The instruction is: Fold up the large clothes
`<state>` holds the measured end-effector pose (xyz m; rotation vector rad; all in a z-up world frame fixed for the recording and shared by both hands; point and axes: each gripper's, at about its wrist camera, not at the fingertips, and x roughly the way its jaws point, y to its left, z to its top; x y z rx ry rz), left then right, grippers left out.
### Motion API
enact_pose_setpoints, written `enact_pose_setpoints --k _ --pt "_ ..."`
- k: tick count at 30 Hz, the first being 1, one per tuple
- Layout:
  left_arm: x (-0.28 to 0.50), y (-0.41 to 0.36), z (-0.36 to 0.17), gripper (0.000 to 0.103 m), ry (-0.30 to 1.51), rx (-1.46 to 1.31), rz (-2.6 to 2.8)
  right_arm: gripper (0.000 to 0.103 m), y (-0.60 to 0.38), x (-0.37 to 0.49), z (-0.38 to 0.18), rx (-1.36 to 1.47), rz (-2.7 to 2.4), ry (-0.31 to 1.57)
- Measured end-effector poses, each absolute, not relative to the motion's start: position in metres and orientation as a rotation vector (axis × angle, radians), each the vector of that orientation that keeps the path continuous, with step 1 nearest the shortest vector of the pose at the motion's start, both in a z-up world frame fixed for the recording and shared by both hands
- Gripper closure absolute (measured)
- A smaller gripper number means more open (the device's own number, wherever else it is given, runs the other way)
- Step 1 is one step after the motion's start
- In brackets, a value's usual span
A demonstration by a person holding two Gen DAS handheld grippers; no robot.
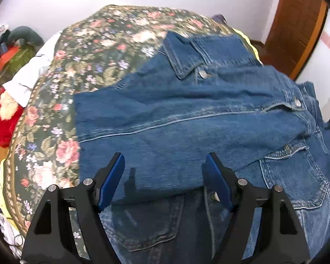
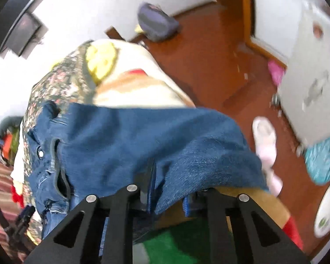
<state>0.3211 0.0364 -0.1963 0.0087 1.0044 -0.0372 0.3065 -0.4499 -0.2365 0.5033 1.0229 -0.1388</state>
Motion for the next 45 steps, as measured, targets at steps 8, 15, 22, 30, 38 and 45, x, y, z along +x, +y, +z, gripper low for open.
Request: enact_pose_setpoints --k 8,15,22,30,38,45 --pt "0.301 0.064 -0.186 0.027 0.963 -0.018 -0.006 0.092 -0.388 0.321 -0.130 0.377 0.017 0.803" --pt "0.284 0.087 -0.176 0.027 0.922 -0.049 0.018 0.093 -0.281 0.341 -0.073 0.272 0.216 0.713" --pt "0.257 0.109 -0.172 0.027 0.883 -0.019 0.062 0.093 -0.157 0.359 -0.098 0.153 0.388 0.805" --pt "0.237 0.140 -0.189 0.027 0.928 -0.055 0.117 0.093 -0.101 0.366 -0.201 0.055 0.400 1.077" --pt "0.231 0.140 -0.201 0.028 0.969 -0.089 0.114 0.092 -0.107 0.368 -0.257 -0.012 0.388 1.271" --pt "0.237 0.110 -0.186 0.027 0.943 -0.022 0.067 0.092 -0.114 0.347 -0.242 -0.120 0.440 1.319"
